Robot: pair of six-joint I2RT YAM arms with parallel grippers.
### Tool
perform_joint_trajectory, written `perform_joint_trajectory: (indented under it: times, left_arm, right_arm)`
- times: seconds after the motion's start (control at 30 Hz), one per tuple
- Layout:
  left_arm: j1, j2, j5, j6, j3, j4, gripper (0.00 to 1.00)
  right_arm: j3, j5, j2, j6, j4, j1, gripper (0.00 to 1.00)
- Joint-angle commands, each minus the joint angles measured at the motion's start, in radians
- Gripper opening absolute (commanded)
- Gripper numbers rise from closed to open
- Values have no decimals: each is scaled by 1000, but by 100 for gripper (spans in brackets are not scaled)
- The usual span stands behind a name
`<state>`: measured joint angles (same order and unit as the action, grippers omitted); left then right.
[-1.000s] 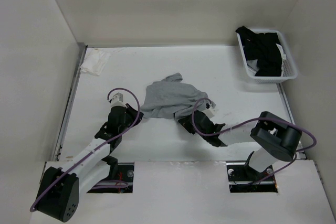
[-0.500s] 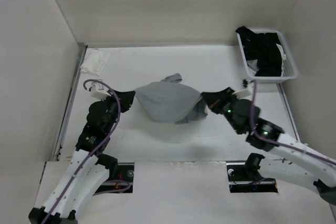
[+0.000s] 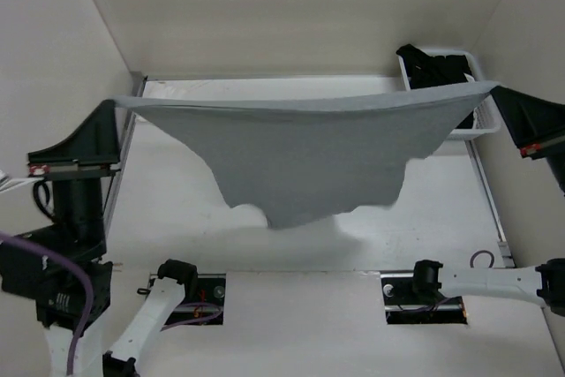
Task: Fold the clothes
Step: Flatten the tank top out
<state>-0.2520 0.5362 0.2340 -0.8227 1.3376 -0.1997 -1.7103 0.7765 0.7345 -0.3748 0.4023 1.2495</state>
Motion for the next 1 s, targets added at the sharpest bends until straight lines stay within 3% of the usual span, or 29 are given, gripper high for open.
perform_joint_trajectory:
  times: [0.0,0.07,0.17,0.2,0.23,0.33,0.4,0.57,0.73,0.8,0.97]
  left_arm:
    - [41,86,47,42,135,32,2]
    - [59,151,56,63,135,64,2]
    - [66,286,45,63,60,82,2]
    - [69,338,39,54,17,82,2]
    - [90,405,36,30,-44,101,2]
    - [147,528,19,-4,-89,161,2]
    - [190,657,-15,-15,-36,172,2]
    - [217,910,-38,-13,190,149,1]
    - [225,992,-65,7,403,115,1]
    - [227,990,-73,19,475,114,1]
    - [242,940,-90,48,590,125,1]
  right_arm:
    - [-112,112,123,267,-88,81,0]
    - [-126,115,184,330,-137,61,0]
    - [-112,25,294,309,-128,-139,0]
    - [-97,-53,337,242,-91,-232,0]
    - [-81,-200,405,147,-47,-408,0]
    - [-74,-460,537,24,-40,-639,0]
    - [-148,-583,679,-22,-36,-747,0]
    - [-493,-664,957,-36,73,-847,0]
    - [-881,-684,1131,-39,165,-911,0]
    - [-958,-691,1145,-55,170,-928,0]
    - [-974,-721,1063,-98,96,-953,0]
